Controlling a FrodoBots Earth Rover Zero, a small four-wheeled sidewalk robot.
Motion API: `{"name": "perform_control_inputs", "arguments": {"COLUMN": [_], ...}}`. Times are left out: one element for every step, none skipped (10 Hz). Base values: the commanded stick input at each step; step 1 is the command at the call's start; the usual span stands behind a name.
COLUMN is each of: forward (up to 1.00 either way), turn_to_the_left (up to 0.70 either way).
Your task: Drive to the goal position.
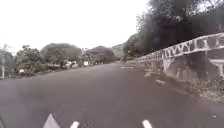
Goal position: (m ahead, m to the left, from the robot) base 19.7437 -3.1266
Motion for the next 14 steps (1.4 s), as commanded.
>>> {"name": "perform_control_inputs", "arguments": {"forward": [0.50, 0.50, 0.50, 0.50, 0.50, 0.50, 0.50, 0.50, 0.50, 0.50, 0.50, 0.50, 0.50, 0.50], "turn_to_the_left": [-0.39, -0.50, -0.50, -0.18, 0.00, 0.00, 0.00, 0.00, 0.00, 0.00, 0.00, 0.00, 0.00, 0.00]}}
